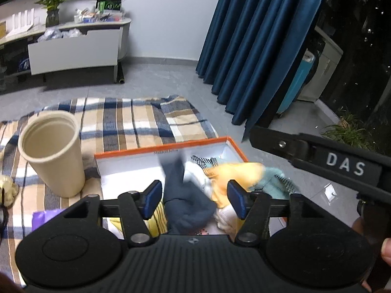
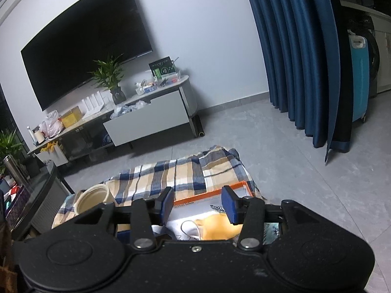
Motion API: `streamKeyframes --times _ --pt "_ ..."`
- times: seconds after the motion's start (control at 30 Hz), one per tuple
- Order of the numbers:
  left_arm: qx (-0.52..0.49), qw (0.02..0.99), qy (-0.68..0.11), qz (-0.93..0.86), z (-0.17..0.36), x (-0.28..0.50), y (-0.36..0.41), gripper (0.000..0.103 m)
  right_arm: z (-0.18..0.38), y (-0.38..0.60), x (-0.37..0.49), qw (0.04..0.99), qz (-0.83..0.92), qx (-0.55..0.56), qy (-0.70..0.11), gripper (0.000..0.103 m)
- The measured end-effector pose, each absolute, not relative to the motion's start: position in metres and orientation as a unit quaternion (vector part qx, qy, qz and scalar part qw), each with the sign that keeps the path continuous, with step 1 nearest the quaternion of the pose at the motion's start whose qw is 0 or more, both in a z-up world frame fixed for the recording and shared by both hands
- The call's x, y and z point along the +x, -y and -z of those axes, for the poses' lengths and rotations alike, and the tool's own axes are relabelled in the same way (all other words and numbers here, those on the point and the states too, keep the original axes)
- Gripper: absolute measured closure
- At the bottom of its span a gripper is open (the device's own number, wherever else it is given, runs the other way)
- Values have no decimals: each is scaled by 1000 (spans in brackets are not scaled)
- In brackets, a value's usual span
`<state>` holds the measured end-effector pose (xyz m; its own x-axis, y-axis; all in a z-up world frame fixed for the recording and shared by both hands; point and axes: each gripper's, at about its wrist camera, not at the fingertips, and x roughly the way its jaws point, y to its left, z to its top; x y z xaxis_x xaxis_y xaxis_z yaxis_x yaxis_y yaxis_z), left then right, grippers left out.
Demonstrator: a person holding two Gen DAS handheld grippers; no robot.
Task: Organize soft objects
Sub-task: 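Open the left gripper to drop the navy cloth while the right releases the yellow cloth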
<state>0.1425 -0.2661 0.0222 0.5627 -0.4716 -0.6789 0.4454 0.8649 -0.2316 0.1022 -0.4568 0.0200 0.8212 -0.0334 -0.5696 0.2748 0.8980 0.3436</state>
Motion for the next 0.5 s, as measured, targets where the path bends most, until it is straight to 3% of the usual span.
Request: streamKeyframes --times 0.23,0.5 --pt "-17 891 -374 256 -35 135 257 31 -36 447 84 936 84 207 -271 48" --pt "-11 907 -359 222 -52 120 231 24 -53 422 73 940 80 196 -266 40"
